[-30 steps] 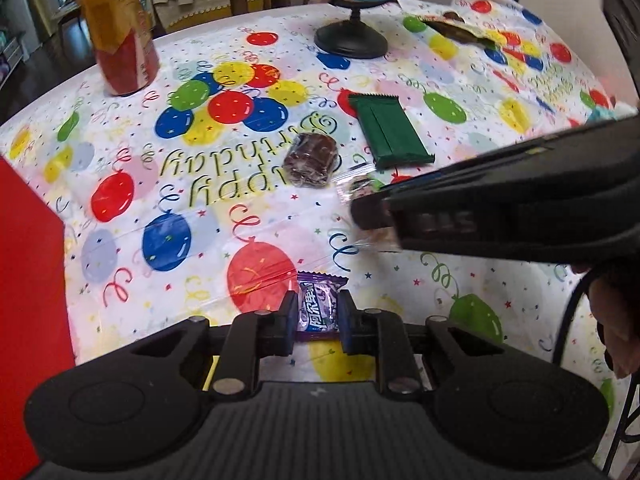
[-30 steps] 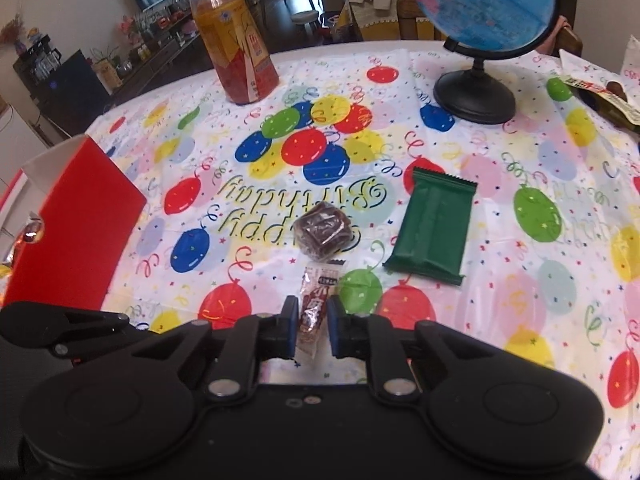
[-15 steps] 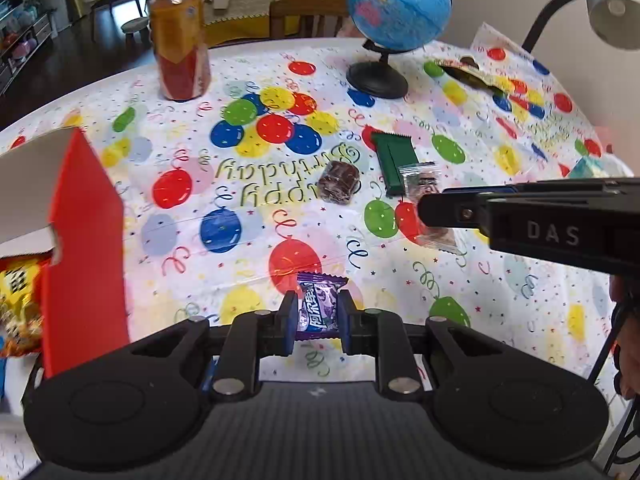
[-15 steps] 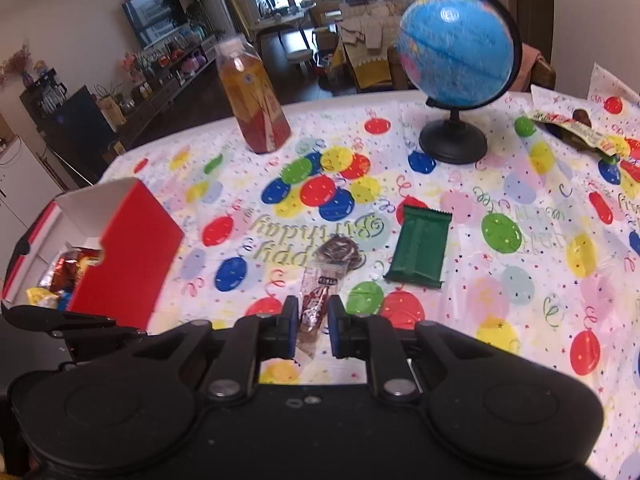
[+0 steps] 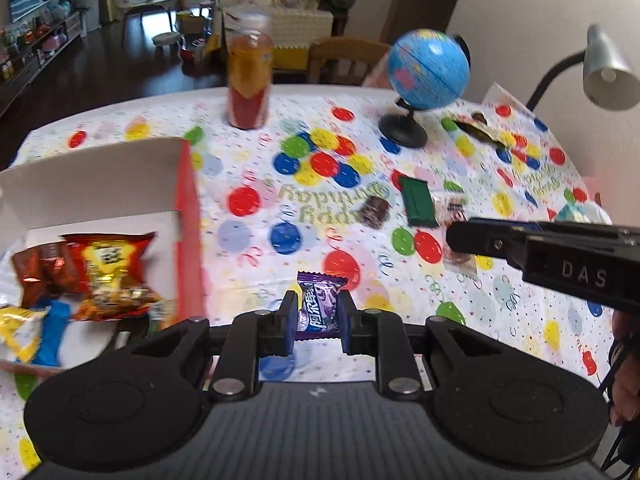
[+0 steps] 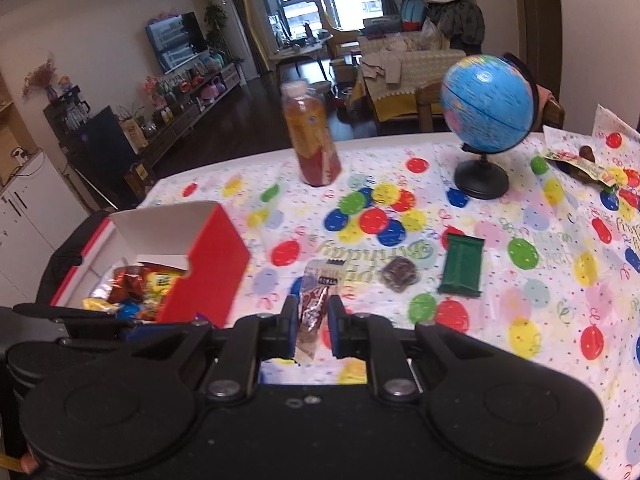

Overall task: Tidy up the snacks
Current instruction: 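Carry both items over the red box and lower them inside, then open both tools to drop the purple candy and brown packet into the box, then move both tools back over the brown chocolate square and green bar, then grasp the brown chocolate square with the left tool while the right tool grasps the green bar, then carry both snacks over the red box and lower them inside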

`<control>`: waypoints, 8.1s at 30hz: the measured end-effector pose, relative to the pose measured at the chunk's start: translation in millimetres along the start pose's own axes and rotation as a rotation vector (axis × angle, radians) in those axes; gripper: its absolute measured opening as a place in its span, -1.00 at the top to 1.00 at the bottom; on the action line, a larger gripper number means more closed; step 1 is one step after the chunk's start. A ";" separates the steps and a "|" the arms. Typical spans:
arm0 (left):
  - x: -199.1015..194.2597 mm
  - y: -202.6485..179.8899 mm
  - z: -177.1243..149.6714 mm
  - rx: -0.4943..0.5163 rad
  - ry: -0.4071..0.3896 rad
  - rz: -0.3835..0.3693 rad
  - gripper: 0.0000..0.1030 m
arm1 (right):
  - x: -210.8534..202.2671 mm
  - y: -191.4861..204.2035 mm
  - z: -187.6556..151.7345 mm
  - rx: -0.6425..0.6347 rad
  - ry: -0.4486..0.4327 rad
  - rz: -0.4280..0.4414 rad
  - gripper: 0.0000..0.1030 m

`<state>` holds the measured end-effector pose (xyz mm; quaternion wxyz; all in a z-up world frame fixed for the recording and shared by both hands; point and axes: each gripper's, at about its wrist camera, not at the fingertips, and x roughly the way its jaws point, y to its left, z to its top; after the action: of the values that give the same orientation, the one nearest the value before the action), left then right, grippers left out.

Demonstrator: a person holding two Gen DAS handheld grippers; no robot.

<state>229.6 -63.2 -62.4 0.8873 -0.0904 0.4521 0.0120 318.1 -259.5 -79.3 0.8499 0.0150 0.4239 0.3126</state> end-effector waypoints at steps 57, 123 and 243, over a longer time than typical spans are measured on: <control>19.2 261.2 23.2 -0.132 0.132 0.244 0.49 | 145.3 178.2 4.6 -0.096 0.200 -0.011 0.43; 31.4 -20.6 44.9 0.048 -0.057 -0.004 -1.00 | -16.0 -69.6 -9.3 0.120 -0.066 -0.277 -0.99; -70.7 174.5 15.0 -0.108 -0.064 0.152 0.35 | 47.8 164.0 15.4 -0.060 0.086 -0.032 0.17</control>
<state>181.9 115.2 -23.0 0.8916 -0.1029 0.4279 0.1066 265.6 -97.9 -55.7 0.8359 -0.0307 0.4505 0.3122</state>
